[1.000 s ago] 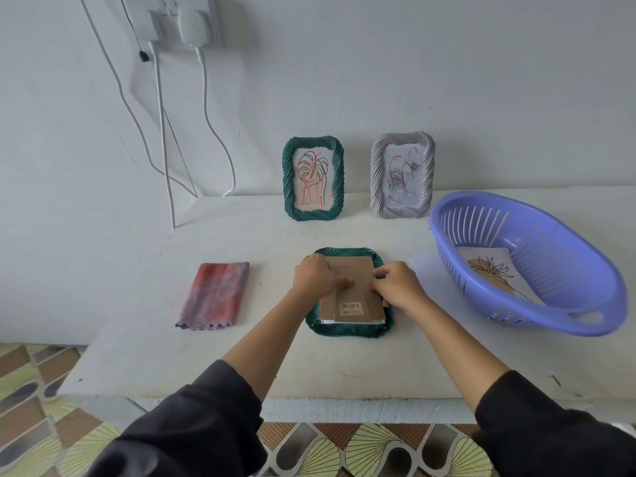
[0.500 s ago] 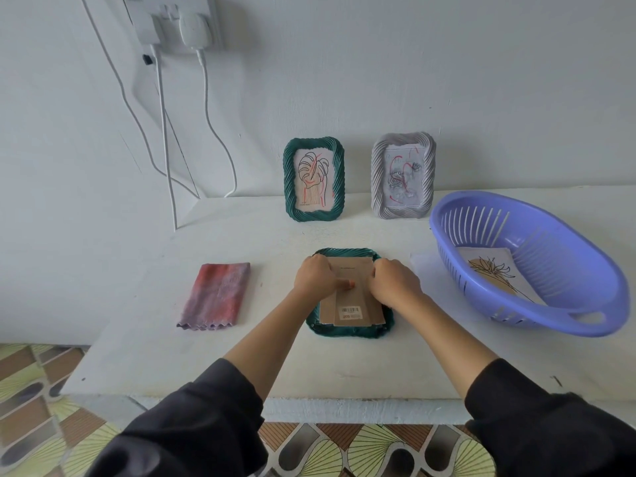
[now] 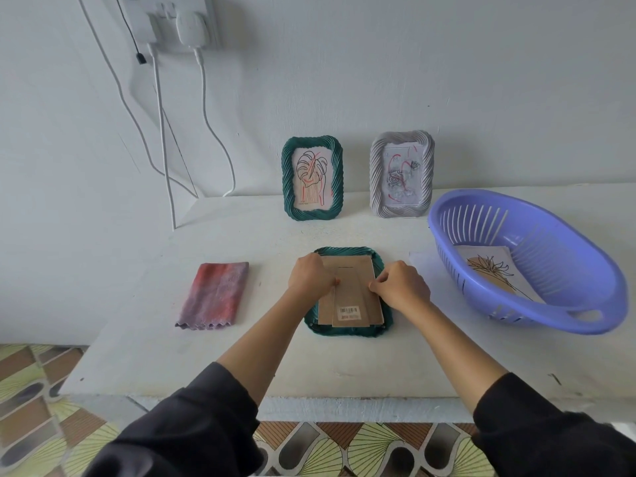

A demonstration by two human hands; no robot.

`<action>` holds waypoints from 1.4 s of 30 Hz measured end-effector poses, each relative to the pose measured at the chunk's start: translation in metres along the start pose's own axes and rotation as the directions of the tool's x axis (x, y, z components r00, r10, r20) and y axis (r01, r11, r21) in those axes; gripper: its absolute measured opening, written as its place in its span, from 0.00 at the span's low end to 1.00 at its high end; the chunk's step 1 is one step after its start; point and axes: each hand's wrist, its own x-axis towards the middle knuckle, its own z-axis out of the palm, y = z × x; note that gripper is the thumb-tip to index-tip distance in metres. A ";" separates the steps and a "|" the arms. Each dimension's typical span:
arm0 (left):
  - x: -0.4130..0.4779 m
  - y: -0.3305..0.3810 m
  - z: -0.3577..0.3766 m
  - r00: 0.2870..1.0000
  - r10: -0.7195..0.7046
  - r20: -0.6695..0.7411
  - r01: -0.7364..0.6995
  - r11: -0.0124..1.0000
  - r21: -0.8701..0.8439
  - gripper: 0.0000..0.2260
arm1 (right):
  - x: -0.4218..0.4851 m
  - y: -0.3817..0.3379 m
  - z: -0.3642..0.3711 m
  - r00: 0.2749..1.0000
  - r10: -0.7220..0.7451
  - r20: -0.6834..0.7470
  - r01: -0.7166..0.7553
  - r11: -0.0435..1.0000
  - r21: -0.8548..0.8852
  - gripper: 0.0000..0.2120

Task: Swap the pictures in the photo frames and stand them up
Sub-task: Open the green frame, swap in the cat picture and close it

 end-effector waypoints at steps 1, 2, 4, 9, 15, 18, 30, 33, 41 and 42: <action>0.000 0.000 0.000 1.000 0.001 0.012 -0.001 1.000 -0.004 0.13 | 0.000 0.000 0.000 1.000 0.003 0.000 -0.003 1.000 0.028 0.10; 0.000 0.000 -0.001 1.000 0.010 0.019 -0.010 1.000 -0.001 0.13 | 0.000 0.000 0.001 1.000 0.002 -0.001 -0.002 0.999 0.050 0.10; 0.000 0.000 -0.001 0.999 0.032 0.022 -0.032 0.999 -0.012 0.09 | -0.001 0.001 0.001 1.000 -0.007 -0.001 0.007 0.997 0.082 0.08; -0.002 0.000 -0.004 0.999 0.022 0.036 -0.020 0.999 -0.036 0.19 | -0.002 0.002 0.002 1.000 -0.009 0.013 0.007 0.992 0.126 0.07; -0.007 0.000 -0.008 0.999 0.009 0.036 -0.006 0.998 -0.068 0.12 | -0.003 0.005 -0.003 0.999 0.030 0.034 -0.033 0.996 0.087 0.08; -0.010 -0.001 -0.012 0.999 -0.008 0.046 0.011 0.999 -0.053 0.17 | -0.003 0.005 -0.001 0.997 0.058 0.048 -0.059 0.998 0.019 0.12; -0.013 -0.002 -0.019 0.988 -0.047 0.146 0.069 0.986 -0.152 0.10 | -0.003 0.008 -0.002 0.991 0.088 0.099 -0.086 0.996 -0.025 0.19; -0.015 -0.003 -0.020 0.986 -0.056 0.156 0.085 0.979 -0.185 0.16 | -0.004 0.007 0.000 0.992 0.081 0.094 -0.079 0.997 -0.020 0.21; -0.019 -0.004 -0.021 0.984 -0.048 0.174 0.088 0.969 -0.229 0.21 | -0.013 0.004 -0.002 0.998 0.037 0.053 -0.037 0.999 -0.010 0.11; -0.020 -0.005 -0.020 0.985 -0.046 0.169 0.085 0.969 -0.233 0.25 | -0.014 0.004 -0.003 0.998 0.032 0.046 -0.032 0.999 -0.010 0.11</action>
